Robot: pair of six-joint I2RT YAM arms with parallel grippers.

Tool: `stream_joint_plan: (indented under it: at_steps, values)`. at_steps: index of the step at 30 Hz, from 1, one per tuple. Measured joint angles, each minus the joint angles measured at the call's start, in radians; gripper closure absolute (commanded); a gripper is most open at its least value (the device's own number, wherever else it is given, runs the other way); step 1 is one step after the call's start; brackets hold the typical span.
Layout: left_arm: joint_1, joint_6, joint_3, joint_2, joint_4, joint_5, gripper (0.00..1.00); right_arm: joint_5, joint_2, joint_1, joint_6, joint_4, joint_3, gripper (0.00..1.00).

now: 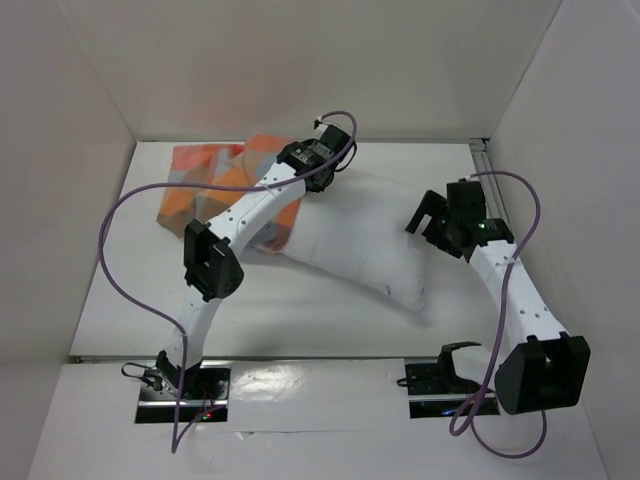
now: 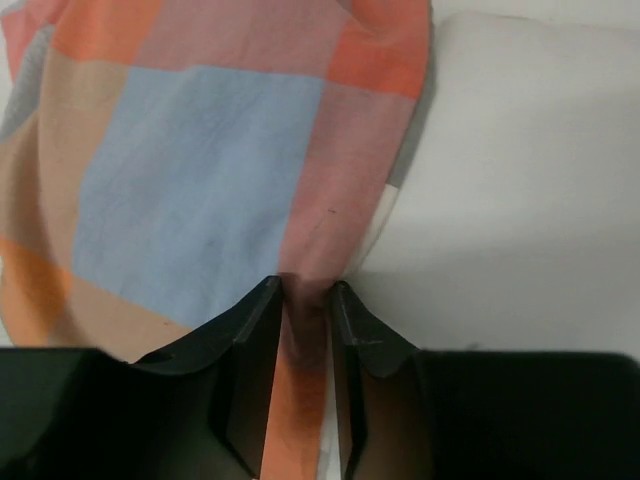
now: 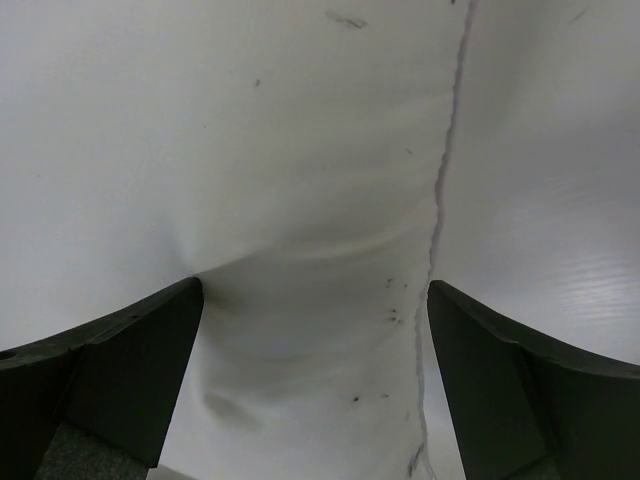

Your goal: Put the pillow into the pillowcase

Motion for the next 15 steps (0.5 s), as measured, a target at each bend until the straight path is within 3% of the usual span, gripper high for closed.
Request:
stream_joint_plan:
  at_steps: [5,6,7,9,11,12,15]
  values:
    - [0.019,0.001,0.000,-0.001,-0.002,-0.036,0.81,-0.096,0.018,-0.010,-0.016,0.065,-0.071,0.00]
    - [0.027,0.000,0.000,-0.001,-0.002,-0.037,0.96,-0.109,0.024,-0.010,-0.019,0.078,-0.077,0.00]
    - [0.035,-0.001,0.000,-0.001,-0.003,-0.037,1.00,-0.123,0.028,-0.010,-0.022,0.097,-0.084,0.01]
    - [0.049,-0.005,0.000,-0.001,-0.006,-0.031,1.00,-0.150,0.031,-0.009,-0.028,0.122,-0.095,0.14]
    - [0.058,-0.005,-0.002,-0.009,-0.007,0.003,1.00,-0.183,0.031,-0.005,-0.033,0.154,-0.105,0.34]
    - [0.064,-0.004,-0.005,-0.017,-0.008,0.030,1.00,-0.202,0.031,-0.002,-0.036,0.169,-0.110,0.62]
    - [0.072,0.022,-0.010,-0.060,0.003,0.201,1.00,-0.264,0.031,0.012,-0.027,0.232,-0.126,0.99]
